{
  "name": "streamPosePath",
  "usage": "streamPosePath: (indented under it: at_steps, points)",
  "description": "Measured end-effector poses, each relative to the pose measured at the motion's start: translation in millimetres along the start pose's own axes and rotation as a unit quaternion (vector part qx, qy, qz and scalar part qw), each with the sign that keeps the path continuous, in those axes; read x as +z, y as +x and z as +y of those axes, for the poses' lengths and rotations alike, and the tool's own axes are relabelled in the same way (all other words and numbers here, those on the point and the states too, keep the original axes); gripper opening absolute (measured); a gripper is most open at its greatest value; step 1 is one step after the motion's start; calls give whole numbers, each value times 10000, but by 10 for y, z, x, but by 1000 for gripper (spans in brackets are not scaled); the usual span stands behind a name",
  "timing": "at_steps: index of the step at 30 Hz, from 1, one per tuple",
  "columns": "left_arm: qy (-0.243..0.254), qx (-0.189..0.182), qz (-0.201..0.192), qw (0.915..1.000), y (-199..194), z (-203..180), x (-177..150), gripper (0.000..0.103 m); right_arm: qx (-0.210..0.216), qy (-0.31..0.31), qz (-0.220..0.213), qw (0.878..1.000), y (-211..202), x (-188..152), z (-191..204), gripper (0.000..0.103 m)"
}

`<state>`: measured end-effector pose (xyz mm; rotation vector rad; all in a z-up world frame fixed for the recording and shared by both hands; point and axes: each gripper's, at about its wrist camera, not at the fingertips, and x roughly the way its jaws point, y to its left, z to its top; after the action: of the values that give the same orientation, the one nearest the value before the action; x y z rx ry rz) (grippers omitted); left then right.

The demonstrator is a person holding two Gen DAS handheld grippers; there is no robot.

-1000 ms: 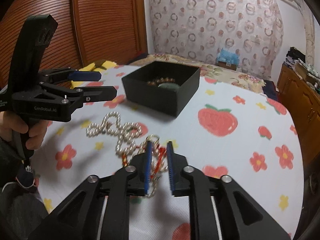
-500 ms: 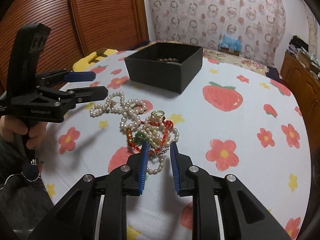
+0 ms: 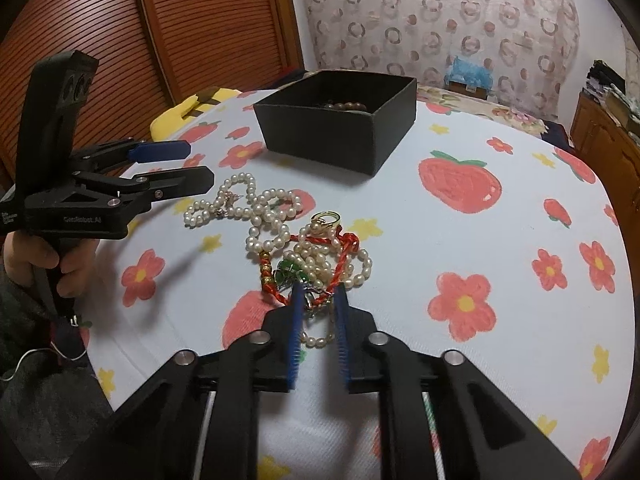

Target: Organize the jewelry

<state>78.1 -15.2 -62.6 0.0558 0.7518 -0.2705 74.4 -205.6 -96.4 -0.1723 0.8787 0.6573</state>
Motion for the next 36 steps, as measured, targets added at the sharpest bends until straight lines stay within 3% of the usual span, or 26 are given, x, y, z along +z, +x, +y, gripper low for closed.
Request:
streamPosePath:
  at_steps: [16, 26, 34, 36]
  points:
    - [8, 134, 132, 9998, 66, 118, -35, 80, -258, -165, -597, 9977, -317, 141, 40, 12]
    - [-59, -65, 568, 9983, 307, 273, 30, 38, -388, -293, -774, 9958, -409, 290, 77, 12]
    - [198, -8, 735, 9971, 448, 206, 47, 32, -439, -398, -912, 9941, -481, 389, 148, 12]
    - [222, 56, 726, 9971, 456, 209, 58, 21, -437, -413, -939, 9938, -496, 409, 158, 12]
